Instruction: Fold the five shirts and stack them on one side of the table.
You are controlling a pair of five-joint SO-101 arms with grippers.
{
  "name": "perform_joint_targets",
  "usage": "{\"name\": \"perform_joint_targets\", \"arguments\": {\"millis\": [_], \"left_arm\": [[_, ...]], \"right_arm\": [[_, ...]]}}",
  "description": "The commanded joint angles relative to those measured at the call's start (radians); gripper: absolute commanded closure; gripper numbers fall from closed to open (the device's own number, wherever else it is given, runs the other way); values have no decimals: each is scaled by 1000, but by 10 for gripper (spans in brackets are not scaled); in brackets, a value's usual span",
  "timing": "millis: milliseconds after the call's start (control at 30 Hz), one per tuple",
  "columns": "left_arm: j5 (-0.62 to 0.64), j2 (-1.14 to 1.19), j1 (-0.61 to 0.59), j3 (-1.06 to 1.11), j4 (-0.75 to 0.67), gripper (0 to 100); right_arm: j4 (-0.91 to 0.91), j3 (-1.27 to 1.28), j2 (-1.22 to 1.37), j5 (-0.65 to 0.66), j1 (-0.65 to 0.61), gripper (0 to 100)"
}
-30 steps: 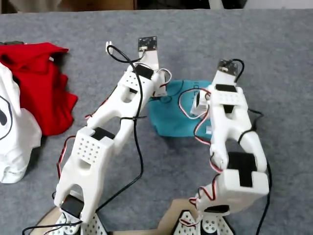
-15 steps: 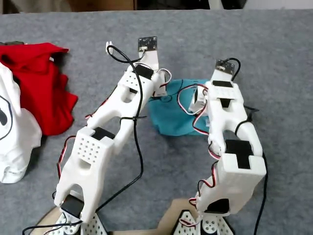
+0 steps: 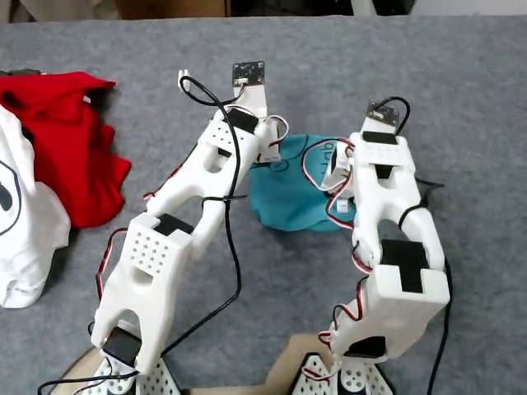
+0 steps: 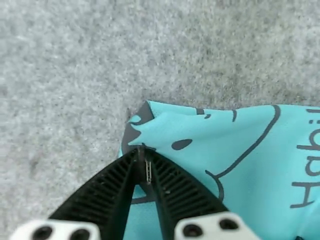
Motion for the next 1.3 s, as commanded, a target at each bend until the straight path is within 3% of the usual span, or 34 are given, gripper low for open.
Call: {"name": "perform_joint_targets", "arguments": {"millis": [0,133,333,433,567,733,1267], "left_arm": [[-6,-12,-12,-41,6,981],[-2,-16,-15,-78,40,980],[0,-5,-48,-304,222,973],[34,-5,-75,-354,264,916],[110,-4,-95,-353,270,835],[190,73,-63,-302,267,819],[195,297,-15,-546,328,802]], "right_arm": [[-12,-19,-45,-2,25,994],[-109,-16,7,-2,93,994],[-149,-22,70,-2,111,994],[-149,-22,73,23,110,994],[-146,-21,74,41,108,994],[-143,-21,70,38,111,994],[-147,-21,74,38,108,994]]}}
